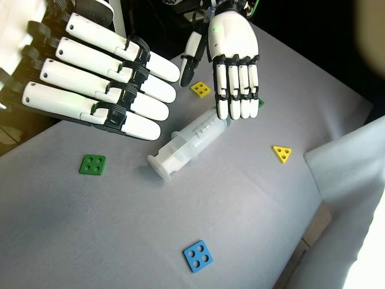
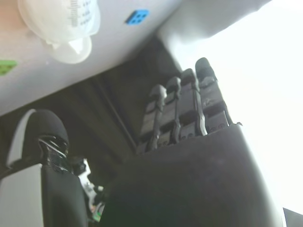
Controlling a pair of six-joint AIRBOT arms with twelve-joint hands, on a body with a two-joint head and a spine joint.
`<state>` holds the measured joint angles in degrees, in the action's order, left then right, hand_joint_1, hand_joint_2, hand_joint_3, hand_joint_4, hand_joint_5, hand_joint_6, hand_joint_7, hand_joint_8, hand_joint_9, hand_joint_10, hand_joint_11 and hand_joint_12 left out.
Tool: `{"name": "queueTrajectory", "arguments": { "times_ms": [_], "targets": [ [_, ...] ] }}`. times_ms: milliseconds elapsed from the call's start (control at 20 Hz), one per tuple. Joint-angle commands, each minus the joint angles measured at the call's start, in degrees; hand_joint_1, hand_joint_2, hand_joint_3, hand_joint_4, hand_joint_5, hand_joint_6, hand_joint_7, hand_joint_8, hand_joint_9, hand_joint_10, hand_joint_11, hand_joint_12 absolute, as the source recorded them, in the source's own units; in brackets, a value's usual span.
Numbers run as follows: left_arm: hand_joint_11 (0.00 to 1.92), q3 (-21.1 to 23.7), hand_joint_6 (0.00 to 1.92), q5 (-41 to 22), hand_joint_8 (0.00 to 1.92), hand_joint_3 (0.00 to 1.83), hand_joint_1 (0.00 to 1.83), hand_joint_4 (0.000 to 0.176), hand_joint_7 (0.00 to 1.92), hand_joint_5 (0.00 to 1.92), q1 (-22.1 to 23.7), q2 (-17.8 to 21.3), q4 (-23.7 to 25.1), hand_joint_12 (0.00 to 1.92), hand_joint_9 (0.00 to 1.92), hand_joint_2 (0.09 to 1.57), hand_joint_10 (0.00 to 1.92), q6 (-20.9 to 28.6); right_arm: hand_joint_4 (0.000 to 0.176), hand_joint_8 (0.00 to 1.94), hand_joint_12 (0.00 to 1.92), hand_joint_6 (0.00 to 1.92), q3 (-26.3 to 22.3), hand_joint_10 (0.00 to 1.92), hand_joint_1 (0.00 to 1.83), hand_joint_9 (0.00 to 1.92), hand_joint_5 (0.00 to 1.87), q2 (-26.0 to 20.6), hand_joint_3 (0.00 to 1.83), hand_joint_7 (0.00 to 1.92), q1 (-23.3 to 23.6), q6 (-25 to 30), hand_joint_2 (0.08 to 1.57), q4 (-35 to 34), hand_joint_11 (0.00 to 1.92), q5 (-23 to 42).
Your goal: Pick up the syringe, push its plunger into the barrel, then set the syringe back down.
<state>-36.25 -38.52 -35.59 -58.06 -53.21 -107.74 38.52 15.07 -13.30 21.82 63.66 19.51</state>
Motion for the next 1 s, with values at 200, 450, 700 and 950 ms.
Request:
{"name": "queueTrajectory", "arguments": {
  "times_ms": [200, 450, 700, 950],
  "targets": [
    [0.00, -1.99, 0.00, -8.48, 0.00, 0.00, 0.88, 0.000, 0.00, 0.00, -2.31, -4.30, -0.32, 0.18, 0.00, 0.99, 0.00, -2.05, 0.000, 0.00, 0.25, 0.00, -0.29, 0.01, 0.00, 0.10, 0.17, -0.04, 0.00, 0.14, 0.63, -0.18, 1.24, -2.14, 0.00, 2.92],
    [0.00, -5.01, 0.00, -9.44, 0.00, 0.01, 0.87, 0.000, 0.00, 0.00, -4.04, -8.34, -1.19, 0.19, 0.00, 1.02, 0.00, -2.97, 0.000, 0.00, 0.24, 0.01, -0.36, 0.00, 0.00, 0.11, 0.20, -0.04, 0.00, 0.17, 0.62, -0.17, 1.25, -2.13, 0.00, 2.92],
    [0.00, -8.04, 0.00, -10.43, 0.00, 0.01, 0.86, 0.000, 0.00, 0.00, -4.67, -11.78, -2.18, 0.17, 0.00, 1.05, 0.00, -3.70, 0.000, 0.01, 0.29, 0.01, -0.35, 0.01, 0.00, 0.13, 0.22, -0.04, 0.00, 0.19, 0.61, -0.14, 1.24, -2.13, 0.00, 2.48],
    [0.00, -10.80, 0.00, -10.44, 0.00, 0.01, 0.85, 0.000, 0.00, 0.00, -5.62, -14.65, -2.13, 0.17, 0.00, 1.07, 0.00, -3.82, 0.000, 0.00, 0.27, 0.00, -0.35, 0.00, 0.00, 0.12, 0.21, -0.02, 0.00, 0.19, 0.69, -0.14, 1.24, -1.09, 0.00, 2.86]
  ]
}}
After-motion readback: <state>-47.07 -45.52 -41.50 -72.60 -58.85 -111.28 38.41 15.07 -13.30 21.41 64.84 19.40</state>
